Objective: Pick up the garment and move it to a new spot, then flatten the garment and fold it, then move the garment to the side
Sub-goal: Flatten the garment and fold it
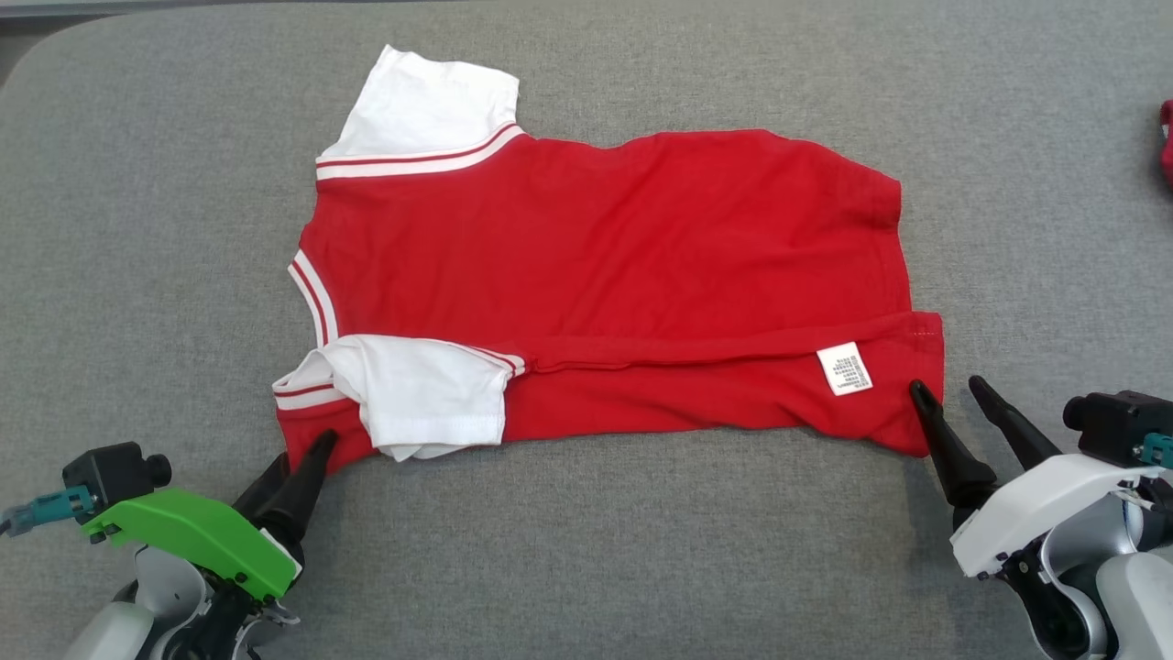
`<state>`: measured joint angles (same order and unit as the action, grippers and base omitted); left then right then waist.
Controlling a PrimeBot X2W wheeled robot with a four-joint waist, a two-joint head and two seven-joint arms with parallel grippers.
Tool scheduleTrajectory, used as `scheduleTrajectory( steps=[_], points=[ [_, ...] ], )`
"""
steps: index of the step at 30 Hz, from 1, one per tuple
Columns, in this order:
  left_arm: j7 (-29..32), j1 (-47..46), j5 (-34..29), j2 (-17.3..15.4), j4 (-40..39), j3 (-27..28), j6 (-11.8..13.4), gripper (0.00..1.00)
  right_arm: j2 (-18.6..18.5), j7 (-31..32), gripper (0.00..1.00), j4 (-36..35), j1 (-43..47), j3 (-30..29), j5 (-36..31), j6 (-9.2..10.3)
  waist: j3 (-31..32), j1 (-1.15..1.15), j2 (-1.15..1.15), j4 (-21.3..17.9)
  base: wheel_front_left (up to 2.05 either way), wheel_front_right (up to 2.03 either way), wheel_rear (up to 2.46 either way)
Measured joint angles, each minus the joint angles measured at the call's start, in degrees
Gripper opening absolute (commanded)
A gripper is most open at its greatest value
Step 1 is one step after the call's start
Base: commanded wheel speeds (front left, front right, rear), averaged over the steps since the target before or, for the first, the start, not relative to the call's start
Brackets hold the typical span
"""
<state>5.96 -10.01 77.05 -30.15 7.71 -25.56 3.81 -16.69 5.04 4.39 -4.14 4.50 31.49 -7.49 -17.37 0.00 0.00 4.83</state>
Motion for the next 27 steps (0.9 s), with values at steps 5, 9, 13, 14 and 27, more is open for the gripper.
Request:
scheduleTrajectory(
  steps=[5,9,13,14,27],
  points=[
    [1.6,-0.3,1.2,-0.3,1.4,0.0,0.0,1.0,1.0,1.3,1.0,1.0,-1.8,0.7,-0.1,0.0,-1.3,0.0,0.0,0.9,0.0,0.0,0.0],
    [2.0,-0.9,1.0,-0.7,2.6,-0.2,-0.4,1.0,1.5,3.1,1.0,2.5,-2.5,2.0,0.0,0.0,-1.6,0.0,0.0,1.3,0.0,0.0,0.0],
    [2.4,-0.6,1.1,-1.5,2.6,-0.2,-1.1,1.0,1.3,3.5,1.0,2.5,-2.7,2.1,0.4,0.0,-1.6,0.0,0.0,1.6,0.0,0.0,0.0],
    [2.7,-0.6,1.1,-1.5,2.6,-0.3,-1.2,1.0,1.2,3.5,1.0,2.4,-2.7,2.0,0.6,0.0,-1.6,0.0,0.0,1.8,0.0,0.0,0.0],
    [1.8,-3.7,-3.0,-1.8,5.8,-2.2,-1.1,1.0,0.7,4.5,1.0,1.0,-3.0,1.6,0.6,0.0,-2.4,0.0,0.0,0.6,0.0,0.0,0.0]
  ],
)
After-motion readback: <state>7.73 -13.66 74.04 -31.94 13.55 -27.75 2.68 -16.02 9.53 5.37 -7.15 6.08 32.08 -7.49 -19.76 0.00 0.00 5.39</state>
